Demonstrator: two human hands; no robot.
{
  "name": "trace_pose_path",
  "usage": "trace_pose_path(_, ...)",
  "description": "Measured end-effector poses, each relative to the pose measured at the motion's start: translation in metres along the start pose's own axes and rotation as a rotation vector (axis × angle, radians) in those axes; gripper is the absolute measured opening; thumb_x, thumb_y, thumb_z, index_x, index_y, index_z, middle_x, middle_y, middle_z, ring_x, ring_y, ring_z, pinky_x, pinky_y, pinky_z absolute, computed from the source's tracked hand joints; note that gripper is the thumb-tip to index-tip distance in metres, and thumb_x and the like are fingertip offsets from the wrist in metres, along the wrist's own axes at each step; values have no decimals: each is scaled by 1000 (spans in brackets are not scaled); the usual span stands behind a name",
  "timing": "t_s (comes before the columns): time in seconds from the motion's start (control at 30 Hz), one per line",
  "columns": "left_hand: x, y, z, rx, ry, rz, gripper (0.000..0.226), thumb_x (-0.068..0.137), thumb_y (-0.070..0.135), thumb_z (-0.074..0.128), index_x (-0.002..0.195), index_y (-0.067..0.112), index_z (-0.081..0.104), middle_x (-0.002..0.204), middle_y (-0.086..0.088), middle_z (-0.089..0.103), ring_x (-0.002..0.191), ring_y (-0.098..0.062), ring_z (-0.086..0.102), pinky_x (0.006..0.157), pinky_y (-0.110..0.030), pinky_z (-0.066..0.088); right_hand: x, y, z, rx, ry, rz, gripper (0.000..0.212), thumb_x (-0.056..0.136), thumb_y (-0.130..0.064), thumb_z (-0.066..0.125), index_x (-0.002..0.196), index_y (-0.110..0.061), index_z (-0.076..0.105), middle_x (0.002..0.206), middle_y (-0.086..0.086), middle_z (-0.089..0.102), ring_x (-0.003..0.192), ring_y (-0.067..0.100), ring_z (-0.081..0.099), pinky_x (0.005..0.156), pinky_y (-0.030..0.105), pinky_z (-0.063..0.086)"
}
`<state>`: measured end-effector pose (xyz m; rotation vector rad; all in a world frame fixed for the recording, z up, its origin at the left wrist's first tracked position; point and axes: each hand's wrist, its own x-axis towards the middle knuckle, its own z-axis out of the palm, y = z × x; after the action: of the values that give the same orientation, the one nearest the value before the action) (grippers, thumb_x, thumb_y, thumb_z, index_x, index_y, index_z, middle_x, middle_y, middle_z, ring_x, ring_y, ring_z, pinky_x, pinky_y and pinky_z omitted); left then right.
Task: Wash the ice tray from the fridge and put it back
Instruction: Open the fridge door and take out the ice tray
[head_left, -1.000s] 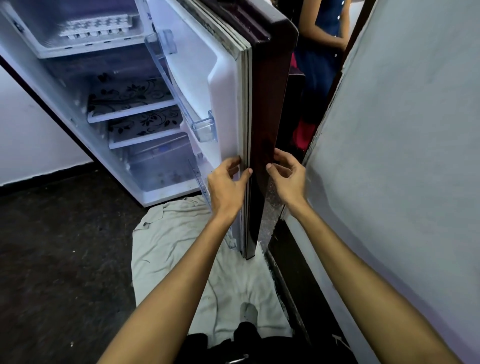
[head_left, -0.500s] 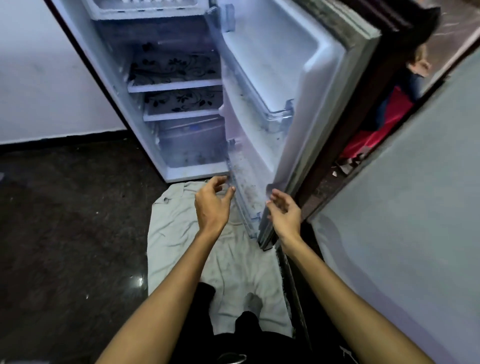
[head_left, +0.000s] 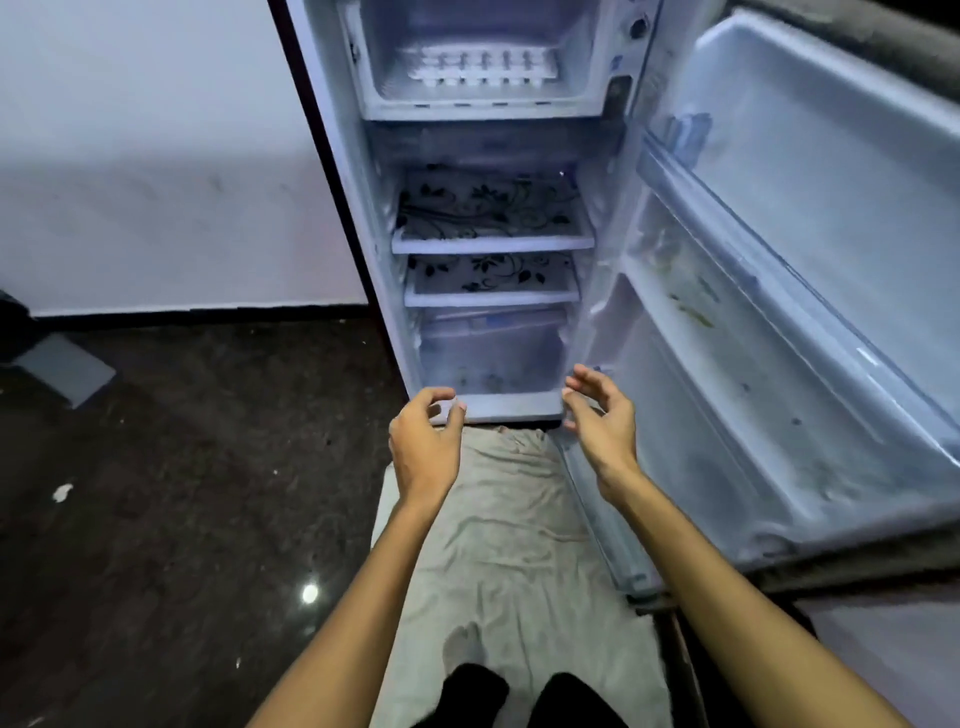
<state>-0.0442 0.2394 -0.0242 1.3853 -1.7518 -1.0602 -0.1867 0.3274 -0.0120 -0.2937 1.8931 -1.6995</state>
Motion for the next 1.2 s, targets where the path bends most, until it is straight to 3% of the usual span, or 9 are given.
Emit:
trace_pose_path(0.13, 72, 18, -1, -27, 27, 92, 11, 88, 17, 63, 96, 11, 68, 92, -6, 72, 90, -19, 67, 77, -33, 53, 49, -32, 37, 45, 28, -63, 28, 92, -2, 55, 119, -9, 58, 105, 4, 62, 97, 16, 57, 77, 30, 50)
trace_pose_path(0.33, 187, 56, 28, -42, 50, 231, 12, 91, 14, 58, 98, 15, 67, 86, 9, 63, 80, -5, 59, 63, -5, 40, 143, -79, 80, 82, 53, -148, 27, 93, -5, 55, 116, -17, 58, 98, -6, 63, 95, 13, 59, 71, 23, 51)
trace_pose_path(0.47, 264, 82, 55, -9, 91, 311, 15, 91, 12, 56, 102, 12, 67, 93, 2, 67, 80, -7, 59, 66, -8, 42, 227, -114, 111, 104, 73, -216, 26, 94, -4, 53, 118, -14, 57, 105, 0, 62, 100, 15, 60, 84, 30, 53)
trace_pose_path(0.6, 348, 104, 81, 118, 85, 384, 26, 90, 12, 55, 115, 9, 61, 115, -9, 64, 103, -22, 60, 88, -31, 48, 316, -155, 140, 71, 103, -339, 29, 91, 2, 51, 117, -11, 57, 101, 1, 61, 94, 14, 58, 86, 25, 47)
trace_pose_path(0.73, 427, 124, 97, 233, 154, 425, 34, 90, 14, 55, 123, 7, 54, 129, -13, 54, 108, -28, 58, 88, -29, 42, 394, -189, 164, -109, 132, -516, 27, 87, 4, 47, 110, -6, 56, 94, -1, 57, 85, 10, 53, 75, 16, 41)
trace_pose_path(0.83, 475, 137, 106, 238, 194, 445, 38, 91, 21, 56, 125, 4, 51, 131, -16, 52, 114, -30, 53, 93, -30, 37, 438, -203, 177, -456, 159, -627, 38, 90, -9, 48, 127, -5, 51, 127, 10, 56, 117, 22, 52, 93, 23, 39)
trace_pose_path(1.0, 535, 153, 126, 250, 130, 321, 68, 91, 44, 54, 142, 5, 31, 145, -17, 39, 133, -30, 39, 103, -29, 30, 484, -208, 190, -771, 236, -604, 45, 95, -36, 44, 133, -12, 47, 136, 14, 52, 125, 32, 48, 103, 38, 38)
trace_pose_path(1.1, 553, 153, 136, 293, 20, 183, 91, 88, 57, 51, 149, 3, 12, 154, -18, 25, 140, -32, 28, 113, -36, 25, 492, -207, 198, -830, 261, -584, 47, 98, -36, 38, 133, -6, 47, 135, 19, 52, 124, 33, 47, 100, 35, 36)
trace_pose_path(1.2, 558, 150, 141, 345, -3, 155, 94, 86, 63, 48, 149, 2, 14, 153, -16, 31, 139, -32, 32, 111, -39, 29, 496, -208, 204, -832, 238, -503, 48, 99, -36, 35, 135, -5, 43, 139, 19, 47, 127, 34, 45, 101, 37, 35)
